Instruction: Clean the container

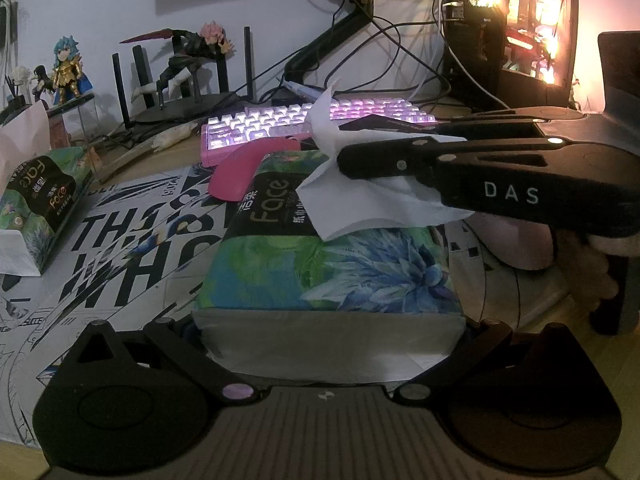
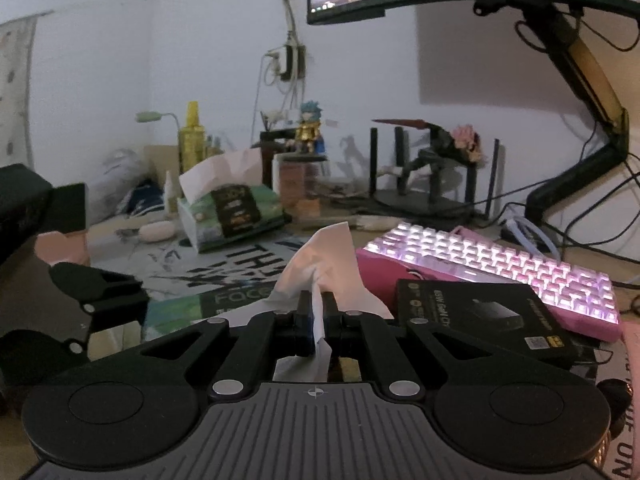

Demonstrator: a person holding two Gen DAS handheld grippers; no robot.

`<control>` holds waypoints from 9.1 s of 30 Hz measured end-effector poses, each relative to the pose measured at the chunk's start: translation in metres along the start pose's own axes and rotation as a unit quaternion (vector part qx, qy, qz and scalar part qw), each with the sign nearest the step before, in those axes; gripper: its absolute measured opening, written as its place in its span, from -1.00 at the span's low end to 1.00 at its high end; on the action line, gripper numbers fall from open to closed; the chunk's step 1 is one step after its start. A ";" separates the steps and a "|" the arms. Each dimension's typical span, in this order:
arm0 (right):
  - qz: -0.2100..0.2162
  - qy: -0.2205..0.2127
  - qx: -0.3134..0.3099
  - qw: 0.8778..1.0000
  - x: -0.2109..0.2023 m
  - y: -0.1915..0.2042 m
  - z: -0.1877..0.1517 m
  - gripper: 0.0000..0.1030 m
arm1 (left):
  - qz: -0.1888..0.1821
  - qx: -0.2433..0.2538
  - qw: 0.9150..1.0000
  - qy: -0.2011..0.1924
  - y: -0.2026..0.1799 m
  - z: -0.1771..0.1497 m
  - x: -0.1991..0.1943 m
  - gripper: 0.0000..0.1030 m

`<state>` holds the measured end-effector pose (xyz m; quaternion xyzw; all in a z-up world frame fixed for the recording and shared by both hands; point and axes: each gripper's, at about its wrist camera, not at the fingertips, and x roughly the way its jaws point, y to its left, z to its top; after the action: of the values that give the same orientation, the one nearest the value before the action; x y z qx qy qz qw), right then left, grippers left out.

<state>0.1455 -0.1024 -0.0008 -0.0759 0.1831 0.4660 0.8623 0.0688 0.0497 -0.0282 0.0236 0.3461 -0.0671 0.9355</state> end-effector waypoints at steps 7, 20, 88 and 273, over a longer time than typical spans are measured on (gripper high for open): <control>0.000 0.000 -0.001 1.000 -0.001 0.002 0.000 -0.88 | 0.000 0.000 1.000 0.000 0.000 0.000 0.000 1.00; 0.001 0.001 -0.004 1.000 -0.002 0.005 0.000 -0.90 | 0.000 0.000 1.000 0.000 0.000 0.000 0.000 1.00; 0.065 0.004 -0.036 0.997 -0.004 0.011 0.000 -0.90 | 0.000 0.000 1.000 0.000 0.000 0.000 0.000 1.00; 0.053 0.007 -0.044 0.998 0.006 0.019 0.001 -0.90 | 0.000 -0.001 1.000 0.000 0.000 0.000 0.001 1.00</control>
<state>0.1331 -0.0874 -0.0014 -0.1074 0.1717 0.5181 0.8310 0.0694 0.0499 -0.0285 0.0225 0.3457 -0.0671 0.9357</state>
